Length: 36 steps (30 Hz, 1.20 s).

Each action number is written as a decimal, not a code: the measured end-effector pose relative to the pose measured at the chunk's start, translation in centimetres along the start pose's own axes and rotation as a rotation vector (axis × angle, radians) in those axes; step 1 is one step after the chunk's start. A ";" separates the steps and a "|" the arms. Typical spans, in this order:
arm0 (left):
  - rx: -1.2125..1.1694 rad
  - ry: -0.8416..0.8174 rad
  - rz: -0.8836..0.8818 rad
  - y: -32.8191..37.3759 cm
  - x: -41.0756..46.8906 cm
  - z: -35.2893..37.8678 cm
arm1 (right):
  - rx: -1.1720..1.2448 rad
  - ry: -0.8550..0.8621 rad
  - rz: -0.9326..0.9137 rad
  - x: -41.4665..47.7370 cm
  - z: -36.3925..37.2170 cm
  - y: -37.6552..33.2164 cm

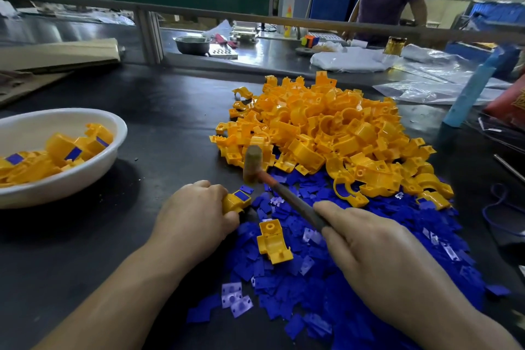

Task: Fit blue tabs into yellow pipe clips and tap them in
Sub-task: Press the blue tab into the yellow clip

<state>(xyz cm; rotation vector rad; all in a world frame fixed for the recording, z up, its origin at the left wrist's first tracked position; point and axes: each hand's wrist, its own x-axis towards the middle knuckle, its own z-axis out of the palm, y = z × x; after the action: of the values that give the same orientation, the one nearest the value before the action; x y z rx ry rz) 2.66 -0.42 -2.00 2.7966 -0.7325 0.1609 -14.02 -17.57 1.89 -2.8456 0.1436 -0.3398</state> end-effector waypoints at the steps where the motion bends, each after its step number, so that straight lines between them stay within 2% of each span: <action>1: 0.001 0.002 -0.002 0.0 0.1 0.0 | 0.003 0.023 -0.015 0.1 0.2 -0.1; 6: 0.014 0.008 -0.010 0.2 0.0 0.0 | -0.071 -0.034 -0.019 0.7 1.2 -0.3; 9: 0.001 0.024 -0.014 0.0 0.0 0.1 | -0.026 -0.029 0.020 0.3 0.7 0.4; 13: -0.007 -0.002 -0.039 -0.1 0.0 0.0 | -0.052 0.086 0.100 -0.2 0.1 1.7; 15: -0.121 0.016 -0.090 -0.5 0.0 -0.5 | -0.138 0.112 0.167 -0.3 -0.1 2.7; 17: -0.492 0.112 -0.199 -1.4 0.5 -1.6 | -0.215 0.105 0.224 -0.4 -0.1 3.7; 19: -1.114 0.228 -0.349 -3.3 1.6 -3.1 | -0.266 0.071 0.281 -0.3 0.0 4.2; 20: -1.392 0.249 -0.377 -4.7 2.2 -3.6 | -0.299 0.054 0.299 -0.3 0.1 4.3; 22: -1.771 0.258 -0.364 -7.7 3.3 -3.9 | -0.350 0.054 0.293 -0.1 0.2 4.0; 25: -2.055 0.394 -0.393 -12.2 5.3 -2.7 | -0.224 0.150 0.145 0.1 0.2 2.2; 27: -2.221 0.438 -0.361 -14.5 6.5 -1.8 | -0.129 0.084 -0.007 0.2 0.6 0.1; 28: -2.284 0.421 -0.338 -15.0 6.8 -1.6 | -0.126 0.021 -0.083 0.4 1.2 -0.8; 30: -2.426 0.284 -0.370 -16.0 7.5 -0.1 | -0.161 -0.089 -0.180 0.8 2.4 -2.2; 33: -2.209 0.273 -0.330 -13.7 6.9 -0.6 | -0.235 -0.139 -0.211 1.4 3.6 -2.7; 36: -2.032 0.144 -0.399 -9.8 4.9 -1.5 | -0.261 -0.061 -0.205 1.4 3.6 -2.2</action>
<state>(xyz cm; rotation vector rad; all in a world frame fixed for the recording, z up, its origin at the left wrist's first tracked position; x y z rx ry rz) 11.72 5.91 -1.79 0.8739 -0.0169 -0.3040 -11.61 -14.73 -0.60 -3.1336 -0.1269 -0.2943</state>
